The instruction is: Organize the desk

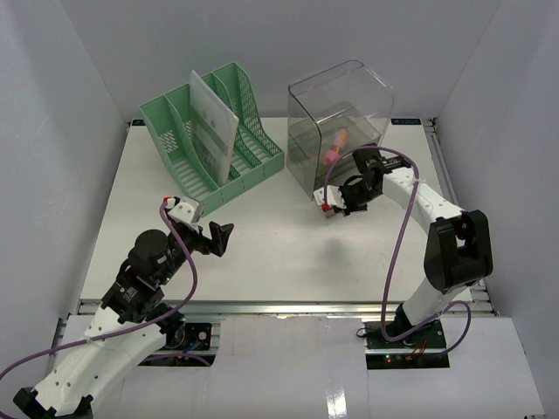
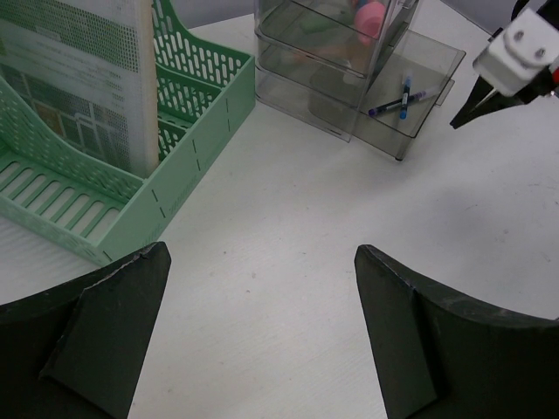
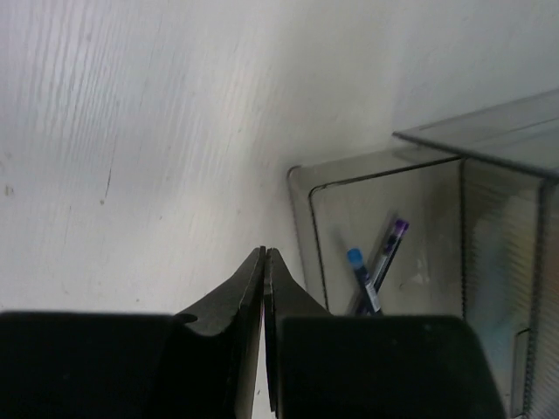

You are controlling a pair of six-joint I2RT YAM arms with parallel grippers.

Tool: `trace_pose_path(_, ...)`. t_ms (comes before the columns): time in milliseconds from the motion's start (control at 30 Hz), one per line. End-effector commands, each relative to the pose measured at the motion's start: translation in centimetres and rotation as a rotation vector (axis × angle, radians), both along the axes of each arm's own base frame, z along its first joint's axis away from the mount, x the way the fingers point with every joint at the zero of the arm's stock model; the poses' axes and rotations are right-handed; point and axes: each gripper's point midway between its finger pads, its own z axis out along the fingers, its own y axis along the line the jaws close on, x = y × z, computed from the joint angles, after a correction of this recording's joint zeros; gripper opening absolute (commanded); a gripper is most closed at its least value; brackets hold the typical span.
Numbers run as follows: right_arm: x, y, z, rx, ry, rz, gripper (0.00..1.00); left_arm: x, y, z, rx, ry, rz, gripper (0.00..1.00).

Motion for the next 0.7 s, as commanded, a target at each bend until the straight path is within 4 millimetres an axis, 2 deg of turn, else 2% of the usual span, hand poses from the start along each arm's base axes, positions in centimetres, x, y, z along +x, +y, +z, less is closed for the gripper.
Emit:
trace_pose_path(0, 3.6, -5.4, -1.4, -0.358, -0.223, 0.057, 0.08, 0.0, 0.1, -0.2, 0.007, -0.004, 0.002, 0.98)
trace_pose_path(100, 4.1, -6.9, -3.1, -0.459, -0.207, 0.063, 0.08, 0.0, 0.2, -0.1, 0.007, -0.006, 0.003, 0.98)
trace_pose_path(200, 4.9, -7.5, -4.4, -0.513, -0.210, 0.064, 0.08, 0.0, 0.2, -0.1, 0.006, -0.008, 0.006, 0.98)
trace_pose_path(367, 6.7, -7.2, -6.3, -0.551, -0.238, 0.036, 0.08, 0.1, 0.3, -0.2, 0.009, -0.004, 0.010, 0.98)
trace_pose_path(467, 8.6, -6.5, -6.6, -0.523, -0.323, -0.048, 0.10, 0.1, 0.2, -0.2, 0.009, -0.005, 0.009, 0.98)
trace_pose_path(567, 10.0, -5.9, -6.8, -0.479, -0.395, -0.119, 0.17, 0.1, 0.3, -0.2, 0.010, -0.004, 0.012, 0.98)
trace_pose_path(667, 11.8, -5.0, -5.7, -0.420, -0.501, -0.177, 0.22, 0.1, 0.2, -0.2, 0.009, -0.005, 0.010, 0.98)
